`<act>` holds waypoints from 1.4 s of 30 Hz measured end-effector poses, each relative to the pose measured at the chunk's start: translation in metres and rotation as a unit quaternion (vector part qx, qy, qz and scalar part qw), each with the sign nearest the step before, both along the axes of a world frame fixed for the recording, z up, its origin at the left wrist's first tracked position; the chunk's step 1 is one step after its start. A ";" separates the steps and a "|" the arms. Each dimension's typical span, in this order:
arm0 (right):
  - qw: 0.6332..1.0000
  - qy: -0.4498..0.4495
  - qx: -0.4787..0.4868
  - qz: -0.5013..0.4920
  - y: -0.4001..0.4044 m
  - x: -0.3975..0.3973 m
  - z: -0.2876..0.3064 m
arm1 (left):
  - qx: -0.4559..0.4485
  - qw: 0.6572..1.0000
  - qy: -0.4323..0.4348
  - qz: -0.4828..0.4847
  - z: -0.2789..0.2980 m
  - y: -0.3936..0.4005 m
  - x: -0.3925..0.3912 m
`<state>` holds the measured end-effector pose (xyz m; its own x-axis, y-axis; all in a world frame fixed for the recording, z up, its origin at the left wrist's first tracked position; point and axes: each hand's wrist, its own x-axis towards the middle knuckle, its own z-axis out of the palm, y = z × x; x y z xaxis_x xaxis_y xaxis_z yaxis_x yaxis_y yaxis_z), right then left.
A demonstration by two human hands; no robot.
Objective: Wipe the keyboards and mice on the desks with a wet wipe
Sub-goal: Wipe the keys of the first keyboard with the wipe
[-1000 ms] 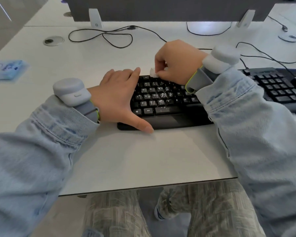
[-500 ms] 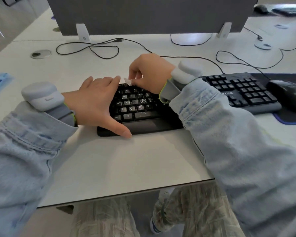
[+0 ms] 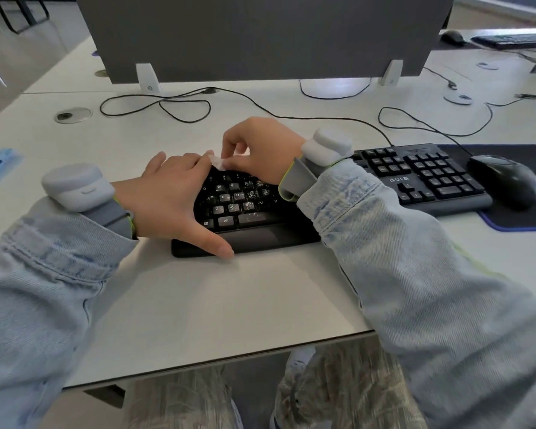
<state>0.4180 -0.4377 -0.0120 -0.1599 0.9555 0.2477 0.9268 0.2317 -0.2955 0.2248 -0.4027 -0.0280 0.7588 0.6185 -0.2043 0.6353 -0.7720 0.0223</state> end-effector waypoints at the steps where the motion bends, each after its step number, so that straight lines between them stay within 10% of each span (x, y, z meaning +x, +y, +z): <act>1: 1.000 0.002 -0.005 -0.003 0.000 0.002 0.000 | -0.001 1.000 0.005 0.003 0.001 -0.001 0.000; 42: 0.993 -0.105 -0.014 -0.046 -0.014 0.022 0.016 | 0.037 0.993 -0.112 -0.018 -0.017 0.001 0.012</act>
<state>0.4402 -0.4518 0.0041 -0.1178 0.9745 0.1910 0.9855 0.1384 -0.0985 0.2373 -0.4021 -0.0452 0.8015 0.5978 0.0163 0.5934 -0.7984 0.1022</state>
